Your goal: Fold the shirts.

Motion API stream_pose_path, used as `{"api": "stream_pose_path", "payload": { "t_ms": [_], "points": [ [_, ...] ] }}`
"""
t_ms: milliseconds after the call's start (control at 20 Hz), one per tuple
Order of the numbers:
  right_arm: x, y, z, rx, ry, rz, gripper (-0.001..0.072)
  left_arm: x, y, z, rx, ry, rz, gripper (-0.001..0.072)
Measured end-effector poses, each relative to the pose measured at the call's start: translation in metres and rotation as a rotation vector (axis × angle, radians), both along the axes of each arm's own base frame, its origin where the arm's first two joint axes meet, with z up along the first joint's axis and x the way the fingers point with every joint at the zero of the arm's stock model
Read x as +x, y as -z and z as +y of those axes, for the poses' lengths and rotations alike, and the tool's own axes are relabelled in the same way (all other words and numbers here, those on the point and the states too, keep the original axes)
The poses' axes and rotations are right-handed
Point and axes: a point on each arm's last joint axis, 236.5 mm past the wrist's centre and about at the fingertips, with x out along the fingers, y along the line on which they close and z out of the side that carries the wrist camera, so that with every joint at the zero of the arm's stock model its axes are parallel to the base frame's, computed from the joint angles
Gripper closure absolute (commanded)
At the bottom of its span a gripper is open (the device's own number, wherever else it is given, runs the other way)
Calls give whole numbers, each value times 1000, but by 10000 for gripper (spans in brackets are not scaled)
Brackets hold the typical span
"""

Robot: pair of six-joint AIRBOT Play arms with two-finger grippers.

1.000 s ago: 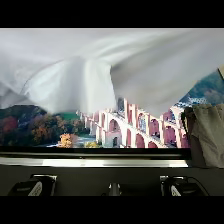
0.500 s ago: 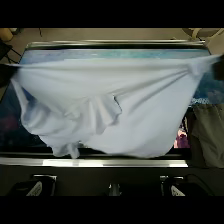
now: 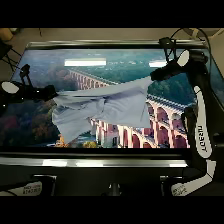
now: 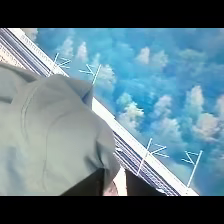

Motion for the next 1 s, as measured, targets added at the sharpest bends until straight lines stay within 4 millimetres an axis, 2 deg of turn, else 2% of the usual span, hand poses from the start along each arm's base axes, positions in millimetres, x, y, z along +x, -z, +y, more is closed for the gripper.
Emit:
{"api": "stream_pose_path", "payload": {
  "t_ms": [50, 100, 200, 300, 400, 550, 750, 850, 1000],
  "points": [
    [3, 12, 5, 30, 9, 19, 279, 5, 14, 1, -1, 2, 25, 201],
    [6, 18, 8, 48, 13, 25, 212, 10, 21, 2, -2, 6, 39, 84],
    [3, 26, 9, 34, -17, 47, 208, 17, 22, 8, 5, 24, 51, 109],
    [-12, 28, -1, -50, -81, 87, 278, 13, 16, 22, 42, 75, 81, 111],
    [-36, 38, -21, -160, -138, 186, 331, -10, 21, 43, 93, 123, 180, 286],
    [-80, 62, -40, -192, -172, 366, 331, -61, 42, 61, 113, 156, 362, 284],
    [-136, 94, -35, -150, -243, 555, 331, -121, 78, 58, 89, 203, 500, 285],
    [-153, 102, -37, -146, -264, 602, 331, -132, 89, 56, 85, 214, 510, 285],
    [-167, 106, -35, -136, -286, 633, 331, -130, 96, 54, 80, 207, 477, 286]
  ]
}}
